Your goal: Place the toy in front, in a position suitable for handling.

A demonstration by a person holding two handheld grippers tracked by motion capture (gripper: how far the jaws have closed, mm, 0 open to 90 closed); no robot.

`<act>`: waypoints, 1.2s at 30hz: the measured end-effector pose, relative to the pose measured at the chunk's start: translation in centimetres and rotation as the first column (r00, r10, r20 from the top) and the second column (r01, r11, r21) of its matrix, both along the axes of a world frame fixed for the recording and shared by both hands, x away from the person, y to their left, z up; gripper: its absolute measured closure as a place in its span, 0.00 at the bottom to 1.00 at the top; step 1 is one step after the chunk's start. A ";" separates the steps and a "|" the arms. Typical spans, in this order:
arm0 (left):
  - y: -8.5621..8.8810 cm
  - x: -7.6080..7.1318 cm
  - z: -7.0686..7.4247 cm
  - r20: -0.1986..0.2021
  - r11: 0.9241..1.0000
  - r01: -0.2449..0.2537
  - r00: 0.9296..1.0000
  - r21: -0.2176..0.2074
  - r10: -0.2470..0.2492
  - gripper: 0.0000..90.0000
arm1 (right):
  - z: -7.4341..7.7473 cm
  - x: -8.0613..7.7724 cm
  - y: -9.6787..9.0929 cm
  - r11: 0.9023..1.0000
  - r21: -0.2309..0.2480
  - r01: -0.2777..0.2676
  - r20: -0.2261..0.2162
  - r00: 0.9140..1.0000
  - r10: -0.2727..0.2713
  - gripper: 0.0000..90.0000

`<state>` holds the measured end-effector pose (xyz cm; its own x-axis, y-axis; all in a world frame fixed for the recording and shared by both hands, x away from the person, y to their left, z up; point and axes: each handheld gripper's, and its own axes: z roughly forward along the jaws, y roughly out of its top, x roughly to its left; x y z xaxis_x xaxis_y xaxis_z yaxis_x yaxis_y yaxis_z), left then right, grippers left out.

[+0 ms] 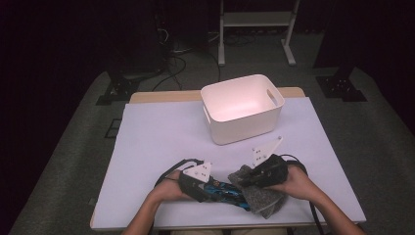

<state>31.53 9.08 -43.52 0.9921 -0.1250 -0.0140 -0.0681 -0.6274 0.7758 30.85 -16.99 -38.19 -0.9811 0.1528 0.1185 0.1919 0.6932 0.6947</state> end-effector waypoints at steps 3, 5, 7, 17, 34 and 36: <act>0.4 0.0 0.3 0.054 0.999 -0.025 0.998 -0.036 0.027 0.64 | 0.1 0.1 0.4 1.000 -0.004 -0.002 0.014 1.000 0.002 0.90; 0.8 0.2 0.5 0.083 0.996 -0.057 0.995 -0.074 0.063 0.69 | 0.2 0.3 0.5 1.000 0.006 0.004 0.022 1.000 -0.004 0.90; 0.9 0.5 0.2 0.083 0.996 -0.067 0.994 -0.065 0.072 0.70 | 0.5 0.7 0.4 1.000 0.018 0.014 0.026 1.000 -0.015 0.90; 1.4 1.2 -0.9 0.065 0.996 -0.083 0.994 -0.017 0.084 0.70 | 0.1 1.5 2.1 0.999 -0.033 0.004 0.054 0.999 -0.002 0.90; 2.4 1.4 -0.9 0.047 0.993 -0.117 0.992 0.009 0.117 0.72 | 0.5 0.3 -1.3 0.990 -0.120 0.072 0.146 0.988 -0.054 0.90; 2.3 1.5 -0.9 0.055 0.993 -0.114 0.992 0.008 0.113 0.72 | 0.4 0.3 -2.3 0.987 -0.131 0.091 0.148 0.986 -0.071 0.90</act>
